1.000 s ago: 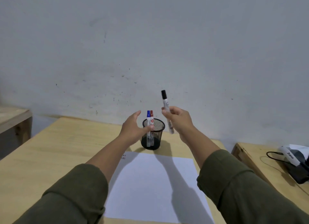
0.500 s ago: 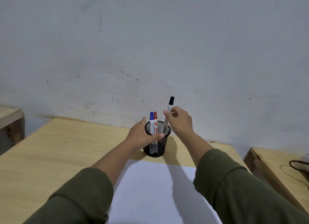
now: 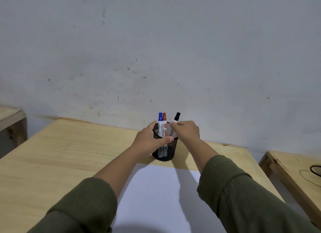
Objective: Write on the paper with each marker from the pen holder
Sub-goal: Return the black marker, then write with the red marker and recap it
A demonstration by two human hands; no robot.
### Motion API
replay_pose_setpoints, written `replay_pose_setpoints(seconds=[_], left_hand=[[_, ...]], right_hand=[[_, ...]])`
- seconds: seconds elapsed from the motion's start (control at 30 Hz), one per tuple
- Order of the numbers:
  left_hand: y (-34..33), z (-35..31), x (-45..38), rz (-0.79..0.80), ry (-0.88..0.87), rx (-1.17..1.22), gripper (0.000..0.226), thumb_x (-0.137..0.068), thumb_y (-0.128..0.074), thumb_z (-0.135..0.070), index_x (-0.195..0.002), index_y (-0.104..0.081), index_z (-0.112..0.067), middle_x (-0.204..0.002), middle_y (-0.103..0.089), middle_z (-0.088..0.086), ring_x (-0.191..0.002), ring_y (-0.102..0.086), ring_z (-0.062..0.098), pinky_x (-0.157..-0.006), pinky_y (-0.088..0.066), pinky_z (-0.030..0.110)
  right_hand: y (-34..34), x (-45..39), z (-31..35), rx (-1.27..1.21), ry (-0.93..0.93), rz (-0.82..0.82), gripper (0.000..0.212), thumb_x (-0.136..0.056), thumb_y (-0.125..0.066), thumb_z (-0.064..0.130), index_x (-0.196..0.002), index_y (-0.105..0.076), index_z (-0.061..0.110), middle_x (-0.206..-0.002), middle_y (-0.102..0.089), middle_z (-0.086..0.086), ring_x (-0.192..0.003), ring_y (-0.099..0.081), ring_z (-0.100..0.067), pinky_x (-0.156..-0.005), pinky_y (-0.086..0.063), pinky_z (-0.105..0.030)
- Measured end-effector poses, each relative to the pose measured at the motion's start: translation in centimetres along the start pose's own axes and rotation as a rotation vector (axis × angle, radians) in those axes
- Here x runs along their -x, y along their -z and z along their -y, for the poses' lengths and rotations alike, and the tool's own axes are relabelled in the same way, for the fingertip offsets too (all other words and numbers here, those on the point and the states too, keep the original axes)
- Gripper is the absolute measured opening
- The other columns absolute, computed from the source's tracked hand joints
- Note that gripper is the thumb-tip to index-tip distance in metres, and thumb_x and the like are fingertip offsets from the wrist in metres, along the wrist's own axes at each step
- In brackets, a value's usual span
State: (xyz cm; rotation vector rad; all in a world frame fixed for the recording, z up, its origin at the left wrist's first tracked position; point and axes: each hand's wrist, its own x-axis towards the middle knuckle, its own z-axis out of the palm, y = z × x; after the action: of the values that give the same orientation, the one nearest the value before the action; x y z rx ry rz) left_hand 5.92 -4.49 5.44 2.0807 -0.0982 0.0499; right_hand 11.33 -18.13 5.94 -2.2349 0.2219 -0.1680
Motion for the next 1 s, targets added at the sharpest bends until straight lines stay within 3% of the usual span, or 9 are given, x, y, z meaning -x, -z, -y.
replay_pose_setpoints(seconds=[0.07, 0.17, 0.3, 0.43, 0.57, 0.63, 0.8, 0.9, 1.0], left_hand=[[0.1, -0.1, 0.1, 0.006, 0.011, 0.004, 0.081, -0.075, -0.071, -0.041, -0.142, -0.031, -0.021, -0.124, -0.054, -0.011, -0.115, -0.049, 0.007, -0.079, -0.033, 0.006], [0.2, -0.4, 0.3, 0.01, 0.017, 0.003, 0.07, -0.077, -0.071, -0.036, -0.136, -0.039, -0.02, -0.094, -0.043, -0.021, -0.082, -0.044, -0.006, -0.056, -0.033, -0.007], [0.3, -0.3, 0.3, 0.02, 0.008, -0.001, 0.07, -0.077, -0.07, -0.038, -0.137, -0.038, -0.02, -0.105, -0.047, -0.013, -0.095, -0.039, 0.001, -0.057, -0.033, 0.0], [0.3, -0.2, 0.2, 0.022, -0.001, 0.0, 0.075, -0.076, -0.07, -0.04, -0.139, -0.035, -0.019, -0.132, -0.054, -0.002, -0.098, -0.039, 0.002, -0.079, -0.032, 0.016], [0.2, -0.2, 0.1, 0.017, -0.022, 0.0, 0.071, -0.076, -0.071, -0.039, -0.136, -0.039, -0.018, -0.129, -0.056, -0.001, -0.095, -0.042, 0.003, -0.062, -0.032, 0.006], [0.3, -0.2, 0.1, 0.015, -0.034, 0.001, 0.07, -0.076, -0.071, -0.039, -0.135, -0.04, -0.018, -0.128, -0.056, -0.002, -0.095, -0.042, 0.003, -0.061, -0.031, 0.006], [0.2, 0.0, 0.0, 0.012, -0.035, -0.007, 0.076, -0.075, -0.071, -0.042, -0.139, -0.036, -0.018, -0.135, -0.053, -0.002, -0.102, -0.042, 0.004, -0.083, -0.031, 0.018], [0.2, 0.1, -0.2, 0.008, -0.018, -0.01, 0.083, -0.074, -0.071, -0.044, -0.142, -0.031, -0.018, -0.139, -0.05, -0.002, -0.121, -0.047, 0.013, -0.086, -0.031, 0.018], [0.1, 0.3, -0.4, 0.008, -0.007, -0.014, 0.086, -0.073, -0.071, -0.045, -0.143, -0.029, -0.018, -0.139, -0.049, -0.001, -0.126, -0.045, 0.016, -0.087, -0.031, 0.019]], right_hand=[[-0.1, -0.2, 0.1, 0.001, -0.004, 0.038, 0.023, -0.081, -0.064, 0.038, -0.09, -0.074, 0.02, -0.077, -0.066, 0.0, -0.082, -0.06, -0.021, -0.068, -0.046, -0.03], [-0.2, -0.4, 0.2, 0.007, 0.009, 0.055, 0.023, -0.081, -0.067, 0.039, -0.086, -0.071, 0.017, -0.065, -0.056, 0.004, -0.073, -0.054, -0.019, -0.062, -0.039, -0.028], [-0.3, -0.4, 0.5, -0.011, 0.033, 0.035, 0.03, -0.085, -0.061, 0.043, -0.074, -0.061, 0.016, -0.065, -0.055, 0.002, -0.074, -0.054, -0.022, -0.059, -0.038, -0.029], [-0.3, -0.6, 0.9, -0.057, 0.035, -0.022, 0.031, -0.087, -0.058, 0.042, -0.08, -0.067, 0.014, -0.07, -0.061, -0.002, -0.082, -0.059, -0.026, -0.079, -0.048, -0.04], [-0.2, -1.0, 1.4, 0.004, 0.041, -0.011, 0.031, -0.09, -0.053, 0.042, -0.078, -0.063, 0.015, -0.079, -0.063, -0.005, -0.088, -0.061, -0.028, -0.084, -0.047, -0.043], [-0.1, -1.1, 1.4, 0.042, 0.037, 0.007, 0.034, -0.089, -0.054, 0.042, -0.08, -0.065, 0.012, -0.083, -0.066, -0.007, -0.092, -0.061, -0.029, -0.086, -0.047, -0.042], [-0.2, -0.8, 1.2, 0.008, 0.022, 0.017, 0.033, -0.086, -0.059, 0.042, -0.095, -0.07, 0.012, -0.097, -0.071, -0.008, -0.098, -0.064, -0.027, -0.088, -0.051, -0.044], [0.0, -0.5, 1.4, -0.069, 0.051, 0.016, 0.047, -0.085, -0.062, 0.04, -0.126, -0.056, 0.017, -0.115, -0.065, -0.004, -0.11, -0.059, -0.023, -0.095, -0.048, -0.042], [0.3, -0.5, 1.6, -0.061, 0.16, -0.015, 0.054, -0.086, -0.061, 0.034, -0.137, -0.043, 0.029, -0.131, -0.053, -0.008, -0.125, -0.045, -0.027, -0.102, -0.041, -0.047]])
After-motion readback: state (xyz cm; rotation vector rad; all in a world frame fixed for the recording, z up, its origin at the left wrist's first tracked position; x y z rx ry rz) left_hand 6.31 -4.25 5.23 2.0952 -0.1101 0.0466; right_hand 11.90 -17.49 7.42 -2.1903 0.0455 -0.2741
